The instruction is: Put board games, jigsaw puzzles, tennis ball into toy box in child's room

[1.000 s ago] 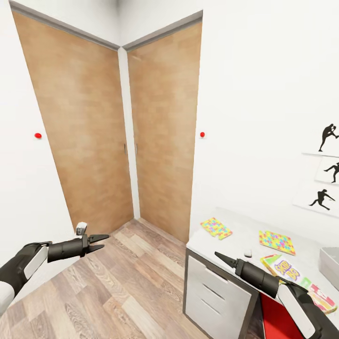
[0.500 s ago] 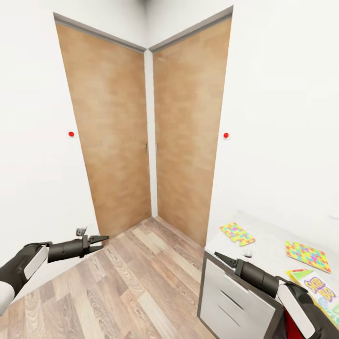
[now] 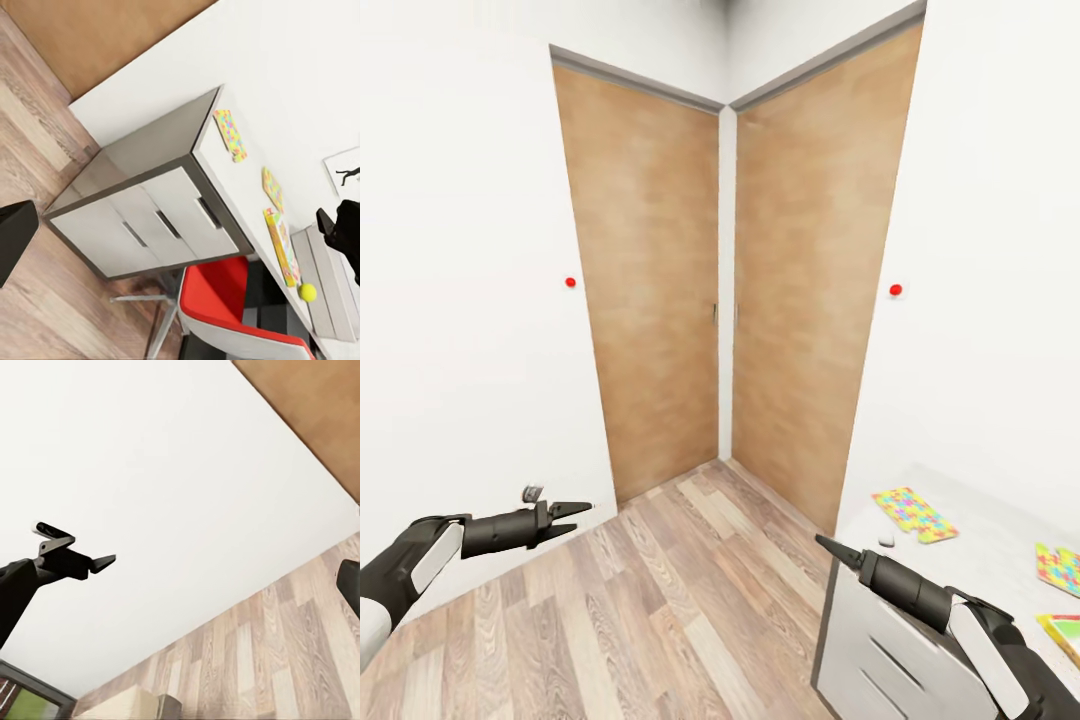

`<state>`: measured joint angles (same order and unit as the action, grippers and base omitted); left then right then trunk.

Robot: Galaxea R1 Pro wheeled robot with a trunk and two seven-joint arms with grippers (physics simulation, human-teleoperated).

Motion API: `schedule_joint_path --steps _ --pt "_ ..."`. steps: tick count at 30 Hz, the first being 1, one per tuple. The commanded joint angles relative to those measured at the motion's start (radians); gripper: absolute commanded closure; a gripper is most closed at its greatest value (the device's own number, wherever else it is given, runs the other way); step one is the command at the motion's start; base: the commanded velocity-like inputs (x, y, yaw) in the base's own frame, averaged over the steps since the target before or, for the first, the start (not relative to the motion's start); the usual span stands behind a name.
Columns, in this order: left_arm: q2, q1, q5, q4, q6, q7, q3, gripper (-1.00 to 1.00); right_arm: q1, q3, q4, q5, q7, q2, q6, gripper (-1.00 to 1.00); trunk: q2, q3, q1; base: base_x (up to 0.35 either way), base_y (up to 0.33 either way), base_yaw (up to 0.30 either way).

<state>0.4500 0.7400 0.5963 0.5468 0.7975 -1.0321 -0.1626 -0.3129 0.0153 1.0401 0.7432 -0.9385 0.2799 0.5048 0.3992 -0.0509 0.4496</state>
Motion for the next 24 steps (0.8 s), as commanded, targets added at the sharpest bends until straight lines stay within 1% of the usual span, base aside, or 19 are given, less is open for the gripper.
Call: schedule_joint_path --steps 1,7,14,19,24 --pt "0.001 0.001 0.007 -0.001 0.006 0.0 -0.005 -1.0 0.0 0.002 0.0 0.01 0.001 0.001 0.008 -1.0 0.001 0.0 0.0 0.0 0.0 0.288" --pt "0.001 0.001 0.007 -0.001 0.005 0.0 -0.005 -1.0 0.0 0.002 0.0 0.01 0.002 0.001 0.008 -1.0 0.001 0.0 0.0 0.0 0.0 0.288" --pt "0.001 0.001 0.007 -0.001 0.005 0.0 -0.005 -1.0 0.0 0.003 0.0 0.01 0.027 0.001 0.009 -1.0 0.001 0.0 0.0 0.0 0.0 0.288" --pt "0.001 0.001 0.007 -0.001 0.005 0.0 -0.005 -1.0 0.0 0.025 0.0 0.01 0.036 0.001 0.008 -1.0 0.001 0.0 0.0 0.0 0.0 0.288" --pt "0.001 0.001 0.007 -0.001 0.005 0.001 -0.005 -1.0 0.0 0.036 0.0 0.01 0.039 0.001 0.008 -1.0 0.001 0.0 0.0 0.0 0.0 0.288"
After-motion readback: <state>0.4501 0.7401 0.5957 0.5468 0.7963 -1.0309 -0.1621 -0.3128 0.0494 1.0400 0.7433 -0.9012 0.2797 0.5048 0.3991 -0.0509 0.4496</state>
